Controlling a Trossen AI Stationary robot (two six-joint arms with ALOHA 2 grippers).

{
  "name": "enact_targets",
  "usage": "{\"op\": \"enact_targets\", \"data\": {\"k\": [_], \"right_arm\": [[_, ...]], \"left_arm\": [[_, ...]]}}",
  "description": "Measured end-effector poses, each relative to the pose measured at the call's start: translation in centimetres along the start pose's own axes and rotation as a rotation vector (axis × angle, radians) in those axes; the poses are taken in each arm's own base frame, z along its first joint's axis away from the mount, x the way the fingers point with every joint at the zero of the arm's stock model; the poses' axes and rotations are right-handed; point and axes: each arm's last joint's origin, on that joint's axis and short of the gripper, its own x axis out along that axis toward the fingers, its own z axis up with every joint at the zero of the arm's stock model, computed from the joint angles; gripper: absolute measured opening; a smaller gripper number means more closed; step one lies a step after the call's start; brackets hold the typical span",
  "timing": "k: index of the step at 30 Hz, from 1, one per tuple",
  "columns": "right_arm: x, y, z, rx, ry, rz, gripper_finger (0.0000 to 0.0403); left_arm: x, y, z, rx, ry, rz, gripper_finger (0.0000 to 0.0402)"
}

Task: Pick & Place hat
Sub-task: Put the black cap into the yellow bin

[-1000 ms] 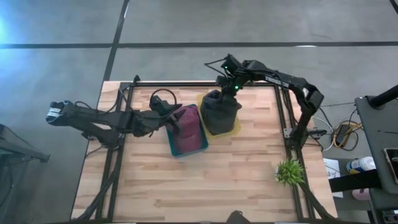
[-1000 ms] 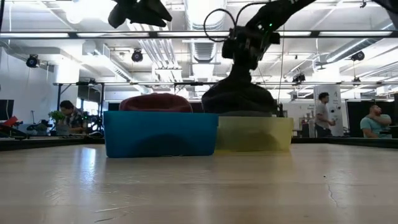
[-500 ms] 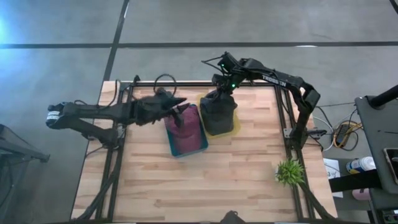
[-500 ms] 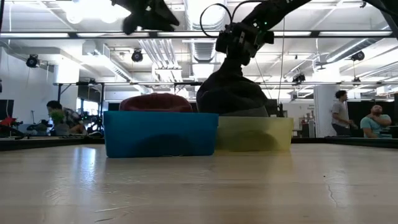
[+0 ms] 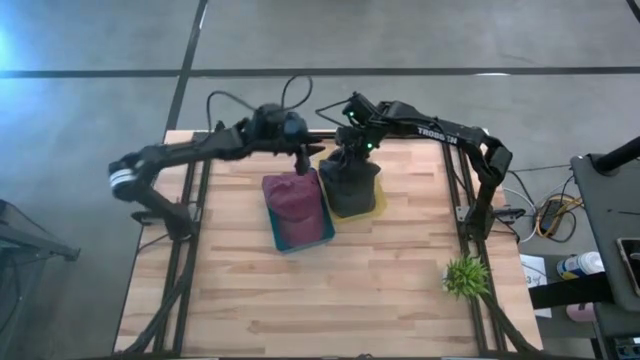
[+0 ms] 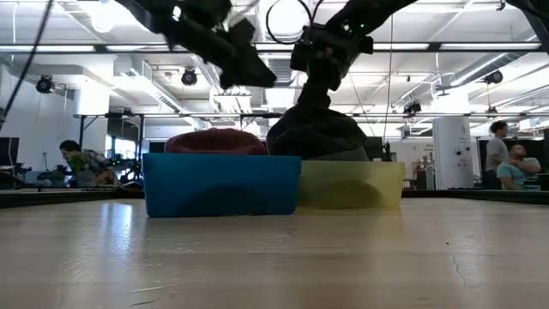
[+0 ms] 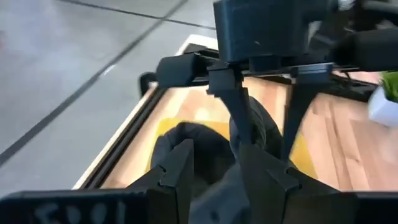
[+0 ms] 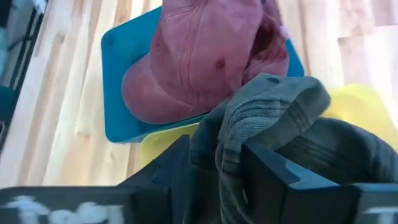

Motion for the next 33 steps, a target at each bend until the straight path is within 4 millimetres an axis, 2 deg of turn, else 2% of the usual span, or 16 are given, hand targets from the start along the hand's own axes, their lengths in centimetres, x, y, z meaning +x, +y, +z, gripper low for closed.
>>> {"op": "enact_targets", "data": {"k": [8,12,16,19,23,28,33], "right_arm": [[-1.7,0.4,1.9,0.035,-0.058,-0.065,0.0152],[-2.7,0.6,2.8,0.014,-0.071,-0.167,0.0151],[-3.7,0.8,3.1,0.050,-0.063,-0.291,0.0146],[-4.9,1.5,2.4,0.150,-0.007,-0.399,0.0140],[-5.6,2.1,0.3,0.285,0.134,-0.511,0.0135],[-4.6,2.1,-2.6,0.387,0.255,-0.536,0.0126],[-2.1,1.0,-5.3,0.415,0.316,-0.532,0.0116]], "left_arm": [[5.7,6.1,0.9,0.000,0.024,-0.180,0.0124],[8.4,8.2,0.6,-0.015,0.078,-0.222,0.0124],[9.9,9.8,-0.1,-0.063,0.171,-0.215,0.0124],[10.1,10.6,-0.8,-0.083,0.231,-0.208,0.0124],[9.4,11.4,-0.9,-0.108,0.264,-0.190,0.0124],[7.9,11.6,-0.4,-0.128,0.289,-0.174,0.0124],[7.4,11.3,-1.3,-0.181,0.393,-0.186,0.0124]]}}
